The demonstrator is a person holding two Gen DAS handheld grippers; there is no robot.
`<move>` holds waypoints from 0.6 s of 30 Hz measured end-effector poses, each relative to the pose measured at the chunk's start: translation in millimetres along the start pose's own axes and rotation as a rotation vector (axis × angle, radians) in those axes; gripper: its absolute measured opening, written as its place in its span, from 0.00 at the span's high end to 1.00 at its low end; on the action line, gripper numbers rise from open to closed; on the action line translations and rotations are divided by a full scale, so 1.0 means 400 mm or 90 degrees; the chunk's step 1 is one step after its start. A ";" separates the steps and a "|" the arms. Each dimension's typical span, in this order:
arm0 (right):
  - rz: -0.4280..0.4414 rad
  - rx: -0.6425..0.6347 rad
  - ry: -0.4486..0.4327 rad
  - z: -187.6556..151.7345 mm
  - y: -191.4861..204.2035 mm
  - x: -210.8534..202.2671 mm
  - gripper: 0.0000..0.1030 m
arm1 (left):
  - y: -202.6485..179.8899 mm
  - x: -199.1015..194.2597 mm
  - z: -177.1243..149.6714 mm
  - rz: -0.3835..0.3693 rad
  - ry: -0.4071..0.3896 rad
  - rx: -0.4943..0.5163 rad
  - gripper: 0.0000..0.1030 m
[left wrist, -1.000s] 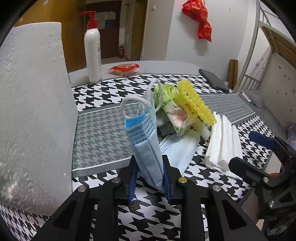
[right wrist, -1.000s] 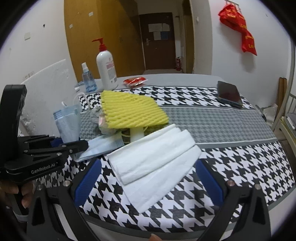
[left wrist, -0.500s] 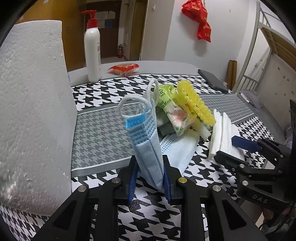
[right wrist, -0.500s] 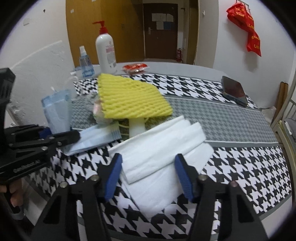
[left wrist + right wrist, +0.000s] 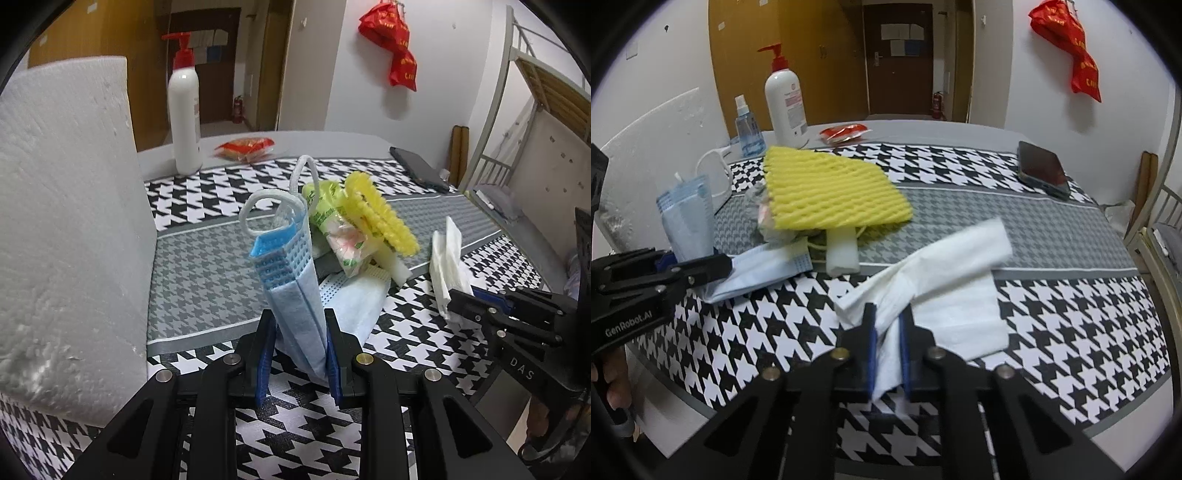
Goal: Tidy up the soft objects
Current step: 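Grasp the blue mask with the left gripper while the right gripper grasps the white tissue, then lift the blue mask with the left gripper while the right gripper lifts the tissue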
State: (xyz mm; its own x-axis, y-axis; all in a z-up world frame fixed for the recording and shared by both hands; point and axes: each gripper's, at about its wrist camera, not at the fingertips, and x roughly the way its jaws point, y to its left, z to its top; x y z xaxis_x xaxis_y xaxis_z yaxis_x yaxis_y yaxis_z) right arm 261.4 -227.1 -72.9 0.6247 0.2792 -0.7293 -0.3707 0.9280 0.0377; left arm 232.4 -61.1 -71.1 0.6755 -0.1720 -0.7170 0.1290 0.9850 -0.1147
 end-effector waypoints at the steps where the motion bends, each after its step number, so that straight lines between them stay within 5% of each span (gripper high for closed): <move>1: 0.000 0.002 -0.006 0.000 0.001 -0.006 0.87 | -0.003 -0.007 0.001 -0.001 -0.004 0.002 0.74; 18: 0.003 0.006 -0.090 -0.001 0.003 -0.133 0.87 | -0.043 -0.130 -0.005 0.005 -0.072 0.030 0.74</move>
State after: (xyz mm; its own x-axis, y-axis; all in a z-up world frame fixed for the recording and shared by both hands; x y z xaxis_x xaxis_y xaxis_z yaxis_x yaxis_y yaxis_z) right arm 227.7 -240.9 -34.4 0.7132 0.3154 -0.6260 -0.3684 0.9284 0.0480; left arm 193.7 -69.2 -33.1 0.7538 -0.1671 -0.6355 0.1551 0.9851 -0.0750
